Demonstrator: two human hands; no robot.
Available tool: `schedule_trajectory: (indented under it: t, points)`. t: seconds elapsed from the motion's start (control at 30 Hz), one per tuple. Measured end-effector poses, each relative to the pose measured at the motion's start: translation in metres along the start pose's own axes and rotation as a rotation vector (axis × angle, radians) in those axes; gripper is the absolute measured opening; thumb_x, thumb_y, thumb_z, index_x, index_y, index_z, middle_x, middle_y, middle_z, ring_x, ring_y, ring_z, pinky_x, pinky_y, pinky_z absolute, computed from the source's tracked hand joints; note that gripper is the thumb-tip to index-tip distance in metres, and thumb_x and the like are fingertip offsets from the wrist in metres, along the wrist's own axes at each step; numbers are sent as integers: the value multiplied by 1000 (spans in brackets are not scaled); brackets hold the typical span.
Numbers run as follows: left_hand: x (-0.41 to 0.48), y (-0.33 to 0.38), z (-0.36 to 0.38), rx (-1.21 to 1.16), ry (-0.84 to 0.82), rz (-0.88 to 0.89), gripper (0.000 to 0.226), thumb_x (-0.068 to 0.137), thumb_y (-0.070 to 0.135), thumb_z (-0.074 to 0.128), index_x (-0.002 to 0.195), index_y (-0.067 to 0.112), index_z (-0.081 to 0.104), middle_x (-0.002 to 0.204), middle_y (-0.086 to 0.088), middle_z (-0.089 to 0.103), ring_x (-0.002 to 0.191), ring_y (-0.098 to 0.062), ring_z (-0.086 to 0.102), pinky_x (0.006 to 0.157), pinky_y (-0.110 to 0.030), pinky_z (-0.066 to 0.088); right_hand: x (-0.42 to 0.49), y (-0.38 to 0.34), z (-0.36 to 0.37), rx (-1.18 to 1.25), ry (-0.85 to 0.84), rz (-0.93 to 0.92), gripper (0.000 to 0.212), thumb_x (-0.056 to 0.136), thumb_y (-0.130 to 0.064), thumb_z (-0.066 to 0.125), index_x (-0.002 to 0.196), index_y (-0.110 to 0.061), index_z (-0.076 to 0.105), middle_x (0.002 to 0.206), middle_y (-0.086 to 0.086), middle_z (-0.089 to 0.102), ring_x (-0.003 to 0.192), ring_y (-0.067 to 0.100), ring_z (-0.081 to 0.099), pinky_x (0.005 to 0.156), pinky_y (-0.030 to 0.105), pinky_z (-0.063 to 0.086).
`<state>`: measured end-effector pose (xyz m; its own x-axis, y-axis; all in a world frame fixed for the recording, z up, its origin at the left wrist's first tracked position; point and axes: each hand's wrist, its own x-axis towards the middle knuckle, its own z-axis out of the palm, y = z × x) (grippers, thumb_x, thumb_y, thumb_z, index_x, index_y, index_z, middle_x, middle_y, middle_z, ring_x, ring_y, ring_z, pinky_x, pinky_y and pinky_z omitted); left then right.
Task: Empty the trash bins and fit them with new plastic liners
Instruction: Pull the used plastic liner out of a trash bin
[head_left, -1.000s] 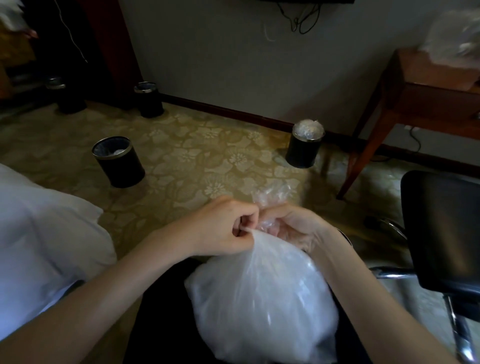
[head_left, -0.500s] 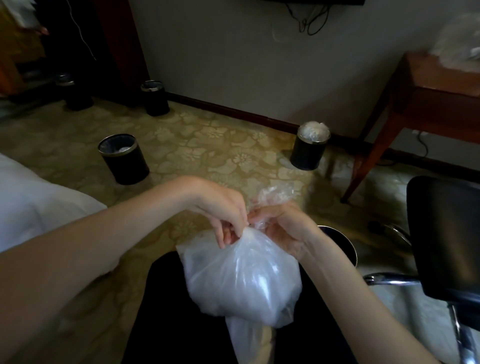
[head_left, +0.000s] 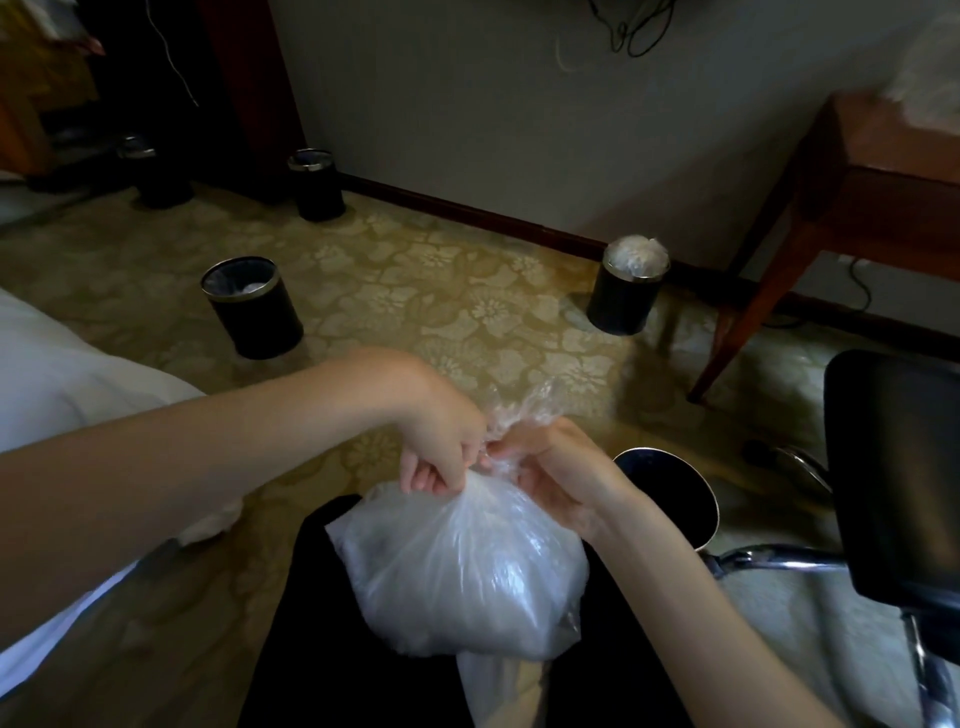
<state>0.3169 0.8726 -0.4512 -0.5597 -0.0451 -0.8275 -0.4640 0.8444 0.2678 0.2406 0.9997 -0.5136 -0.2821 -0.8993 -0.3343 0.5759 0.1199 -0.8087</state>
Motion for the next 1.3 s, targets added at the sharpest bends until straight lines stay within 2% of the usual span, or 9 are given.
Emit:
schedule_trajectory:
  t: [0.1, 0.2, 0.33, 0.5, 0.73, 0.9, 1.03, 1.17, 1.3]
  points:
    - [3, 18, -4, 127, 69, -40, 32, 97, 10, 50, 66, 7, 55, 59, -5, 55, 37, -9, 52, 57, -25, 57, 4, -4, 0, -6, 71, -54, 31, 73, 22, 46, 64, 3, 69, 65, 16, 67, 58, 22, 67, 57, 28, 56]
    - [3, 14, -18, -148, 139, 5, 32, 95, 6, 52, 63, 6, 52, 46, -1, 48, 28, -8, 43, 34, -19, 41, 4, -15, -1, 93, 140, 39, 27, 72, 17, 50, 91, 14, 68, 78, 25, 66, 63, 30, 67, 61, 35, 59]
    - [12, -1, -18, -701, 268, 41, 30, 92, 9, 49, 62, 10, 50, 44, 2, 45, 32, -7, 40, 33, -15, 35, 9, -29, -6, 148, 240, 31, 35, 83, 17, 51, 108, -1, 67, 90, 22, 61, 78, 30, 62, 76, 38, 54]
    - [23, -12, -8, -1234, 132, 122, 31, 93, 17, 43, 66, 6, 54, 50, -1, 50, 38, -7, 46, 39, -15, 45, 10, -28, -13, 85, 341, -23, 38, 82, 18, 53, 112, -1, 68, 96, 24, 62, 92, 35, 59, 87, 43, 51]
    - [38, -2, 9, -641, 367, 39, 26, 94, 8, 55, 69, 2, 54, 58, -9, 51, 44, -15, 51, 41, -26, 51, 17, -16, -17, 83, 321, -50, 35, 83, 23, 46, 103, 4, 67, 78, 12, 60, 74, 22, 59, 76, 31, 50]
    - [41, 4, 3, -303, 489, 7, 28, 93, 14, 54, 65, 8, 58, 43, 0, 47, 29, -10, 42, 36, -20, 39, 18, -14, -16, 97, 354, -113, 33, 85, 21, 48, 104, 4, 69, 77, 13, 65, 69, 19, 63, 74, 28, 55]
    - [49, 0, 1, -854, 341, 29, 25, 96, 14, 56, 72, 8, 58, 49, 3, 46, 34, -5, 41, 34, -15, 33, 15, -9, -16, 114, 406, -232, 32, 83, 21, 48, 98, 3, 68, 73, 10, 67, 63, 19, 65, 65, 27, 56]
    - [47, -10, 10, -1344, 174, 113, 17, 100, 14, 51, 86, 8, 60, 67, -1, 69, 61, -9, 70, 46, -15, 48, 12, -3, -18, 133, 425, -283, 33, 85, 17, 49, 109, 3, 67, 81, 17, 61, 71, 24, 60, 71, 32, 53]
    - [48, -13, 20, -1630, 161, 152, 17, 98, 13, 54, 97, 0, 65, 94, -13, 76, 84, -21, 75, 54, -20, 57, 12, 0, -19, 113, 419, -294, 35, 85, 17, 47, 108, 1, 68, 80, 18, 63, 68, 24, 64, 61, 26, 55]
